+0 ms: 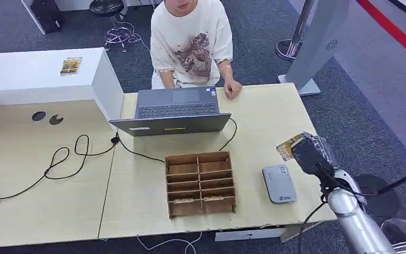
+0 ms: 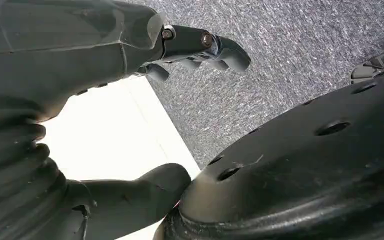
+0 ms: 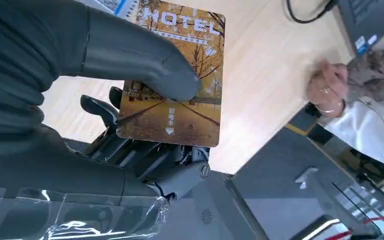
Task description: Pass the card to the sensor for recognition and then transmit it.
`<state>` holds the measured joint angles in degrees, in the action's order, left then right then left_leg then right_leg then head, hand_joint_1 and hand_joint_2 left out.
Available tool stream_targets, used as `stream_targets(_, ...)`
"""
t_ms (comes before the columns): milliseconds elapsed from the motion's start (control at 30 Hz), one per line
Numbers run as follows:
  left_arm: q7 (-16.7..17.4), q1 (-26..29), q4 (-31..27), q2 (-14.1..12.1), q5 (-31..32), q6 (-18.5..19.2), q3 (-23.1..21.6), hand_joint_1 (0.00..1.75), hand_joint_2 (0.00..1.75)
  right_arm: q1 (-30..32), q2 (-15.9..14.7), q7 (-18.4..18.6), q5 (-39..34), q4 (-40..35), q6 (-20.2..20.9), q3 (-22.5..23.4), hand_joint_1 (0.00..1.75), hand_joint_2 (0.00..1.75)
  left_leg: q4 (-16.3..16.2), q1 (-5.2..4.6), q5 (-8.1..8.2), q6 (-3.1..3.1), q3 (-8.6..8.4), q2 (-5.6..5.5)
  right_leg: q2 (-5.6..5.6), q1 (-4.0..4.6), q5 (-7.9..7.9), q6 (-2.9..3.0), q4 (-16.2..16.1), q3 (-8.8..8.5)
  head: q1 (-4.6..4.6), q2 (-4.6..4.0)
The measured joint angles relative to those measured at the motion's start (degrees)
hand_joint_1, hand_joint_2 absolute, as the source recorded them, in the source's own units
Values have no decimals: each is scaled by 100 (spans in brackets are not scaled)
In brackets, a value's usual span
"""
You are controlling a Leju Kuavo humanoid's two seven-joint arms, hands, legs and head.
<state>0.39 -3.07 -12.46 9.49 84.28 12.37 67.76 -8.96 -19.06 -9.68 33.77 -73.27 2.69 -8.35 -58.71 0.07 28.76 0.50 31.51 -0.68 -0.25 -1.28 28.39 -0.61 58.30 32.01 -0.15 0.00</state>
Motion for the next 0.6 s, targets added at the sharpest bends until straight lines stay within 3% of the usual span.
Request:
stream_targets(200, 0, -2, 0, 15, 11, -18, 0, 0, 175, -295, 105, 302, 1140, -245, -720, -68, 175, 175, 0, 0, -1, 0, -1, 1, 1, 0, -1, -1, 3, 0, 2, 0)
stream_targets(600, 0, -10, 0, 17, 148, 11, 0, 0, 175, -964, 485, 315, 2490, -334, -1172, -310, 175, 175, 0, 1, -4, 0, 0, 0, 1, 0, -1, -1, 5, 0, 2, 2)
